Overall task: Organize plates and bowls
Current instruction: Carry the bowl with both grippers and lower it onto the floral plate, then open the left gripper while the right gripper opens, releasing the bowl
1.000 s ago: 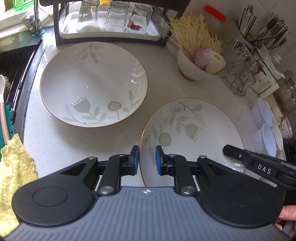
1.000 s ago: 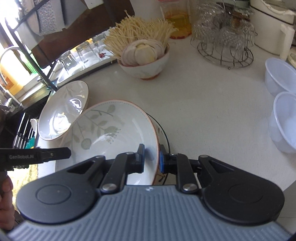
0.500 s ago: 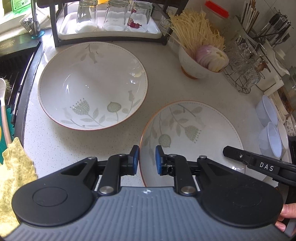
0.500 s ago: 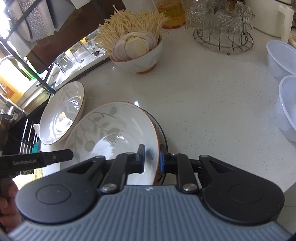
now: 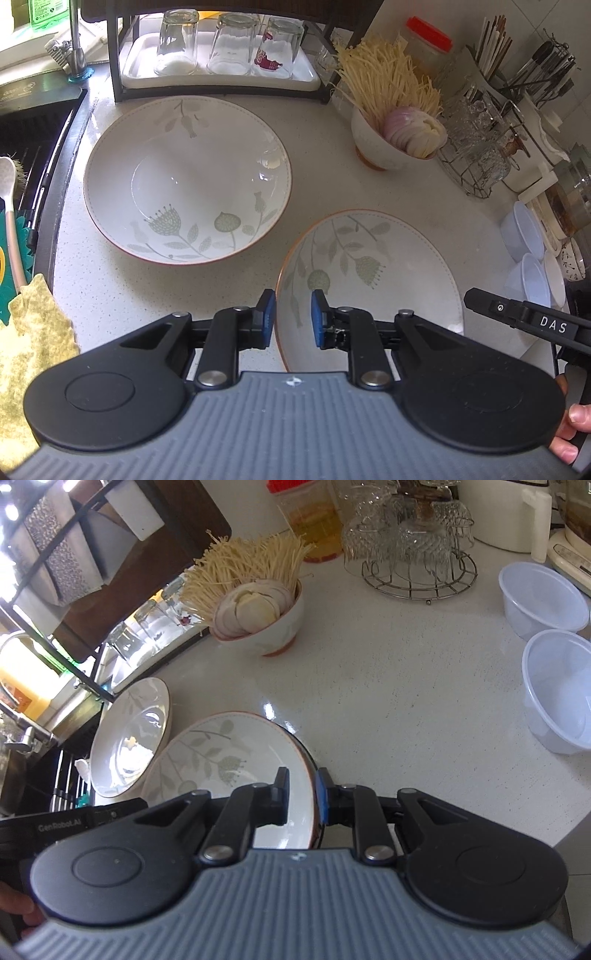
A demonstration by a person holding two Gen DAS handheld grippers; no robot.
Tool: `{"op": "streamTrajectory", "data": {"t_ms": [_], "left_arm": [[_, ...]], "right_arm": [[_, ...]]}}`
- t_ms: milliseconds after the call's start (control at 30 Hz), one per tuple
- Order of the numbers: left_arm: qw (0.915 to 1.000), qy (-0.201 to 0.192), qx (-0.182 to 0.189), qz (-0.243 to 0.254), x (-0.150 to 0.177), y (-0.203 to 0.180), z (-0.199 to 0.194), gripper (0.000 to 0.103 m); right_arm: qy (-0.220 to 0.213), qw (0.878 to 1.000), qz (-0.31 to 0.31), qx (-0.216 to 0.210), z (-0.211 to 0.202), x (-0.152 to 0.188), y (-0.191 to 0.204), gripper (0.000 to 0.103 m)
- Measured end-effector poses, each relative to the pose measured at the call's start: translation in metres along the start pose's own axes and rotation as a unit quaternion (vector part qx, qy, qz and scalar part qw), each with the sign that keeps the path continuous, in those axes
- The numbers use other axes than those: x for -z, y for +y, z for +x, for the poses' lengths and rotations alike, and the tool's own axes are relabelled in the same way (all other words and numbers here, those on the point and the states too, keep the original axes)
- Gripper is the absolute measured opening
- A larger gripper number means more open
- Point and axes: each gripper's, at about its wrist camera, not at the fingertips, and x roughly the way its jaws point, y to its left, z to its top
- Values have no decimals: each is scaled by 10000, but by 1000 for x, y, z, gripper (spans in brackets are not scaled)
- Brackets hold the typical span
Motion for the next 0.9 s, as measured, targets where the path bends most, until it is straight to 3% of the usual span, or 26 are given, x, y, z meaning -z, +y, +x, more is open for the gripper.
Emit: {"op": "streamTrajectory", "data": {"t_ms": [500, 900], "left_arm": [[9982, -478, 304, 205, 0, -21, -68, 23], [9936, -846, 351, 664, 4, -38, -126, 29]], "right_arm": [[-950, 9924, -713, -318, -70, -6, 33, 19], [-1302, 9855, -996, -431, -116, 5, 64, 19]]}}
